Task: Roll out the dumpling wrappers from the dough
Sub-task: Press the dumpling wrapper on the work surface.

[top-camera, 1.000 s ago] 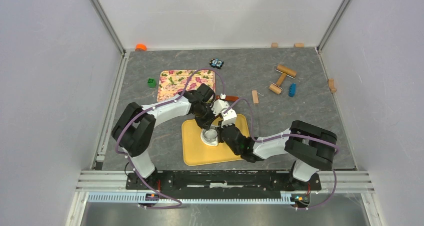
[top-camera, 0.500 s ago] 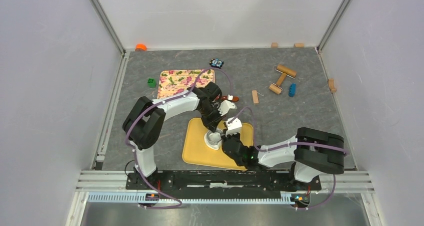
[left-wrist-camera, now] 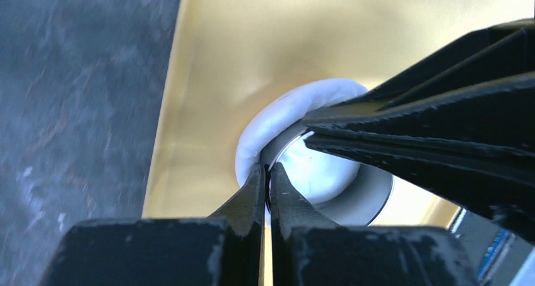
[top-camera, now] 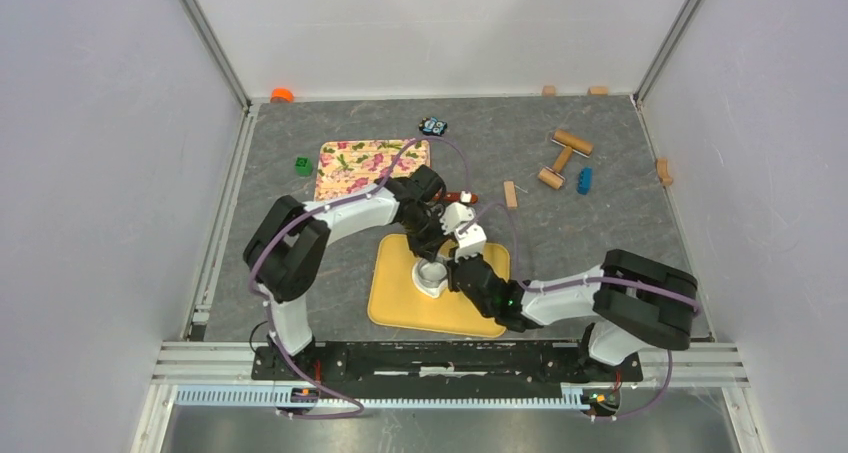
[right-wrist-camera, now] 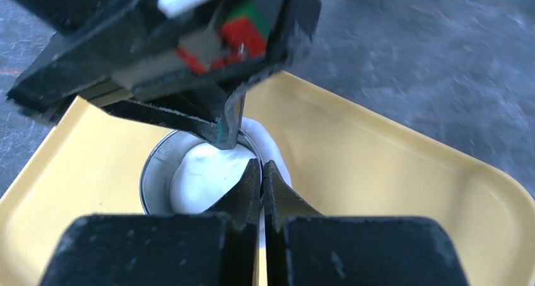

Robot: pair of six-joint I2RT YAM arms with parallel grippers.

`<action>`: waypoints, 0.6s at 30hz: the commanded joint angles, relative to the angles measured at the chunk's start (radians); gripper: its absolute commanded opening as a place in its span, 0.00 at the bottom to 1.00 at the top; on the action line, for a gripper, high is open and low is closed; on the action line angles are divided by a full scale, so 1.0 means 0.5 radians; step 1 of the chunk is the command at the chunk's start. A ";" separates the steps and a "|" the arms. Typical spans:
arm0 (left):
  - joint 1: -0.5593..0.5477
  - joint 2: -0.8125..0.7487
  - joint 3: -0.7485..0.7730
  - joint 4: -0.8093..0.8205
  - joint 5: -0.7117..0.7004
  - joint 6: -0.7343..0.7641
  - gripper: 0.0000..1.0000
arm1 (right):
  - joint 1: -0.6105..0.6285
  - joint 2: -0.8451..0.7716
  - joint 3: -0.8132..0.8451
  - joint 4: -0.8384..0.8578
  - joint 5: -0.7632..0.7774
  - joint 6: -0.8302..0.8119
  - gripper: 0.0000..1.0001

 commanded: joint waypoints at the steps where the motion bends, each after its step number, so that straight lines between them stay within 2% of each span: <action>1: 0.025 0.402 0.136 -0.208 -0.293 0.052 0.02 | 0.197 -0.145 -0.374 -0.941 0.268 0.310 0.00; 4: 0.038 0.339 0.169 -0.199 -0.269 0.062 0.02 | 0.255 -0.314 -0.401 -0.949 0.171 0.330 0.00; 7: 0.040 0.281 0.164 -0.185 -0.266 0.018 0.02 | 0.259 -0.351 -0.316 -0.952 0.137 0.251 0.00; 10: 0.037 0.222 0.099 -0.268 -0.213 -0.002 0.02 | 0.243 -0.210 -0.182 -0.898 0.182 0.102 0.00; 14: 0.029 0.121 -0.065 -0.427 -0.086 0.049 0.02 | 0.049 0.075 -0.051 -0.635 0.120 -0.155 0.00; 18: 0.014 0.041 -0.185 -0.370 -0.104 0.009 0.02 | -0.077 0.123 0.030 -0.396 0.062 -0.358 0.00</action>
